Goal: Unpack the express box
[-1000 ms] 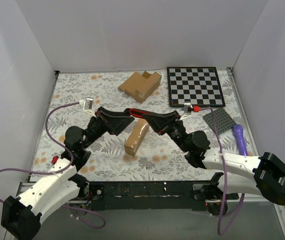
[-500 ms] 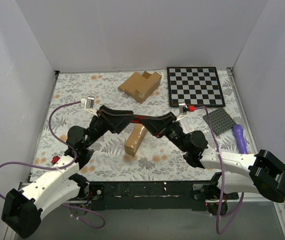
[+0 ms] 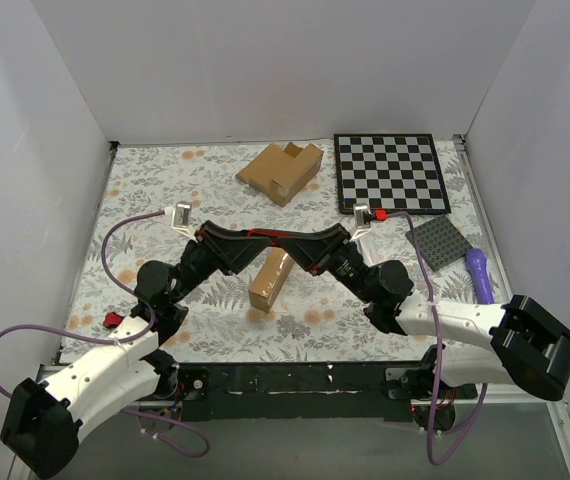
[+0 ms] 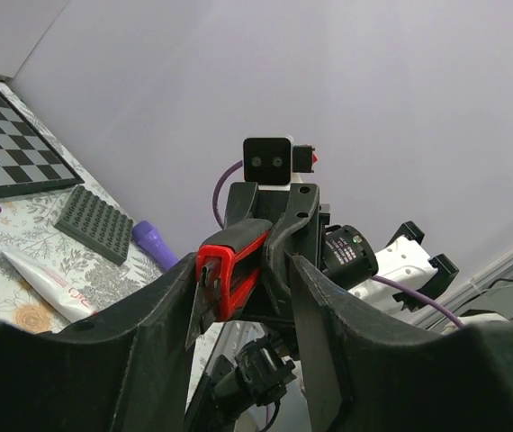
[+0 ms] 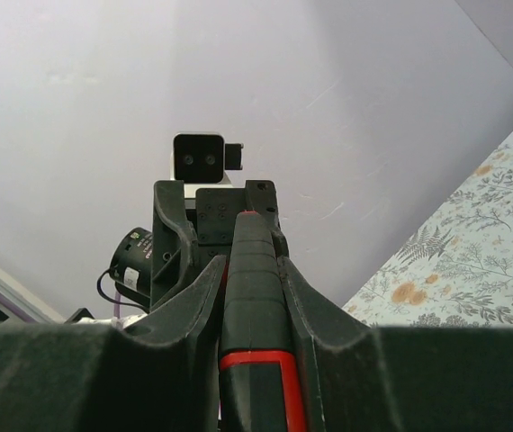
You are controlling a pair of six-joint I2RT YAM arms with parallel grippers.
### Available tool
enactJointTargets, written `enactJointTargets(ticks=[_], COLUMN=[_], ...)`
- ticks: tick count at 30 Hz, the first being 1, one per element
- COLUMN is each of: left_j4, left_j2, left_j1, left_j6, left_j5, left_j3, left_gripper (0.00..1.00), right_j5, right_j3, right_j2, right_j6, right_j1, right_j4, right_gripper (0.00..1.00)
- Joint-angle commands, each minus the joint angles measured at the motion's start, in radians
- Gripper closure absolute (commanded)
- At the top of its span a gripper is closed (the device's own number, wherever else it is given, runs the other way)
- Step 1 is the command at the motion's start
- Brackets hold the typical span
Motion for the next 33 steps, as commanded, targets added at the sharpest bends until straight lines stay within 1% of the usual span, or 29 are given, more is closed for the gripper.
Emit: enactJointTargets(ticks=[1,2,5,8,9,14,15,17,19,20,22,24,25,27,29,30,32,33], left_j4=[0.010,0.002,0.001,0.004,0.010,0.021,0.024,0.025,0.009,0.004,0.015,0.025,0.025,0.050,0.053,0.053,0.018,-0.035], left_j2=[-0.035,-0.034,-0.026,-0.024,-0.023,-0.011,-0.006,-0.006,-0.003,0.000,0.006,0.011,0.012,0.012,0.012,0.012,0.002,-0.003], left_j1=[-0.010,-0.010,-0.010,-0.010,-0.010,-0.010,-0.010,-0.008,-0.010,-0.008,-0.008,-0.010,-0.008,-0.010,-0.010,-0.010,-0.010,-0.008], left_j6=[0.018,0.021,0.024,0.022,0.022,0.024,0.022,0.022,0.022,0.022,0.018,0.013,0.012,0.009,0.009,0.010,0.022,0.027], left_j5=[-0.024,-0.027,-0.027,-0.035,-0.038,-0.042,-0.042,-0.050,-0.059,-0.059,-0.053,-0.047,-0.045,-0.035,-0.024,-0.018,-0.033,-0.038], left_j3=[0.008,0.010,0.015,0.015,0.015,0.028,0.030,0.036,0.044,0.045,0.042,0.038,0.035,0.024,0.022,0.022,0.033,0.041], left_gripper=[0.59,0.58,0.62,0.70,0.76,0.79,0.80,0.75,0.59,0.52,0.50,0.56,0.61,0.77,0.91,1.00,1.00,1.00], right_j5=[-0.013,-0.013,-0.008,-0.021,-0.034,-0.056,-0.089,-0.097,-0.099,-0.096,-0.093,-0.093,-0.094,-0.094,-0.093,-0.099,-0.100,-0.105], right_j3=[0.046,0.045,0.040,0.046,0.051,0.052,0.052,0.049,0.038,0.035,0.032,0.034,0.035,0.032,0.031,0.028,0.032,0.040], right_j2=[0.002,-0.003,-0.012,-0.018,-0.020,-0.021,-0.021,-0.023,-0.024,-0.026,-0.026,-0.027,-0.027,-0.027,-0.029,-0.029,-0.040,-0.050], right_j6=[0.013,0.011,0.008,0.002,-0.001,-0.007,-0.009,-0.009,-0.006,-0.003,-0.002,-0.002,-0.004,-0.004,-0.004,-0.004,-0.009,-0.015], right_j1=[-0.003,-0.002,-0.003,-0.002,-0.002,-0.003,-0.003,-0.002,-0.003,-0.002,-0.002,-0.002,-0.002,-0.003,-0.003,-0.002,-0.002,-0.003], right_j4=[0.117,0.101,0.084,0.059,0.051,0.012,0.012,0.003,0.009,0.011,0.012,0.014,0.012,0.015,0.020,0.019,-0.015,-0.049], right_gripper=[0.99,0.99,0.99,0.99,0.99,0.99,0.99,0.99,0.99,0.99,0.99,0.99,0.99,0.99,0.99,0.99,0.99,0.82])
